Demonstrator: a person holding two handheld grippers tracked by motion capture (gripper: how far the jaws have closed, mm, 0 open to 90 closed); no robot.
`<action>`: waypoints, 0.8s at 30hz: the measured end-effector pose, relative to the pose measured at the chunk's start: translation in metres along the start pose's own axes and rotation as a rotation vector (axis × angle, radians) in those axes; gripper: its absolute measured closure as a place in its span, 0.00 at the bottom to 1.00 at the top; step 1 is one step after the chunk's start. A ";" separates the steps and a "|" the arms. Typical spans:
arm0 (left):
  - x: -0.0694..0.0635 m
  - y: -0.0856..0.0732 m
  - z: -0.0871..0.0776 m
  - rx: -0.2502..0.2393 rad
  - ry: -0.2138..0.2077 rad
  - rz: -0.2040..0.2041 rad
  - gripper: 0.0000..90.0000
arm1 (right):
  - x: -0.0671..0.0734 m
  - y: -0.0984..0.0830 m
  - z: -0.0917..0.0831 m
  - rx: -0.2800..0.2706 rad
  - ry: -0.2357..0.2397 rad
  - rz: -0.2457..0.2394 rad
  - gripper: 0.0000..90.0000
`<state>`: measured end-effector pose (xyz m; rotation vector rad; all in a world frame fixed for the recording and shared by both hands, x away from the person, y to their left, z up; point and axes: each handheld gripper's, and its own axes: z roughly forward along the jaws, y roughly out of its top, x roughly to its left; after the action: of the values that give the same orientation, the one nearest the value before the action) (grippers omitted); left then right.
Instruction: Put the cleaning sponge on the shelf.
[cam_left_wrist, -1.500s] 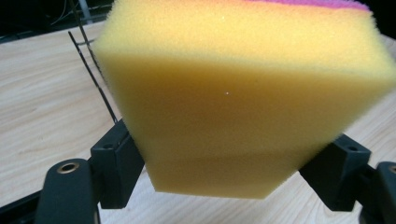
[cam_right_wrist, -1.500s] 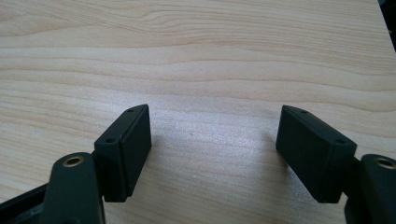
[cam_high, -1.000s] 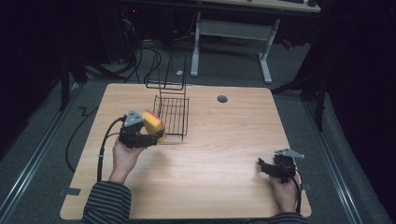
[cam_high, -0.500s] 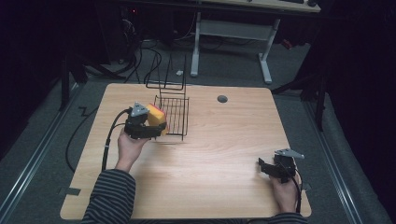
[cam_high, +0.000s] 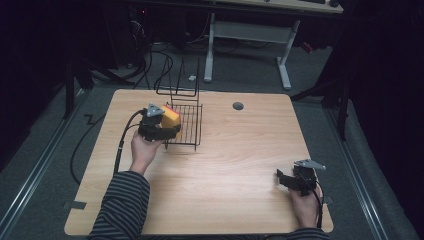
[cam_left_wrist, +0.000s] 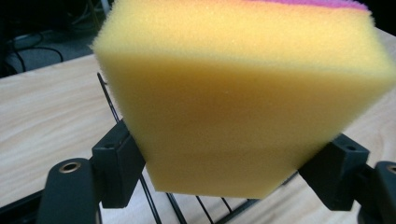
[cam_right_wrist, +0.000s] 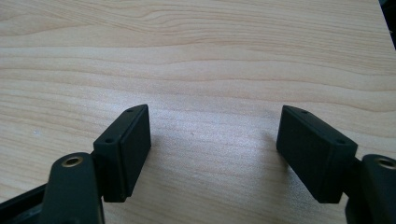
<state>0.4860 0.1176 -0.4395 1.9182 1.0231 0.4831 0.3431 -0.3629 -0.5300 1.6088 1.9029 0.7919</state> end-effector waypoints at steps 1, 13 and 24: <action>0.002 0.000 0.003 -0.002 0.001 -0.016 0.27 | 0.000 0.000 0.000 0.001 0.001 0.000 0.29; 0.003 0.013 0.032 0.023 0.021 -0.030 0.27 | 0.000 0.000 0.000 0.000 0.001 -0.003 0.29; 0.001 0.013 0.062 0.049 0.052 -0.037 0.27 | 0.000 0.000 0.000 0.001 0.001 -0.001 0.29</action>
<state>0.5338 0.0829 -0.4618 1.9350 1.1116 0.4934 0.3430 -0.3630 -0.5300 1.6084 1.9053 0.7911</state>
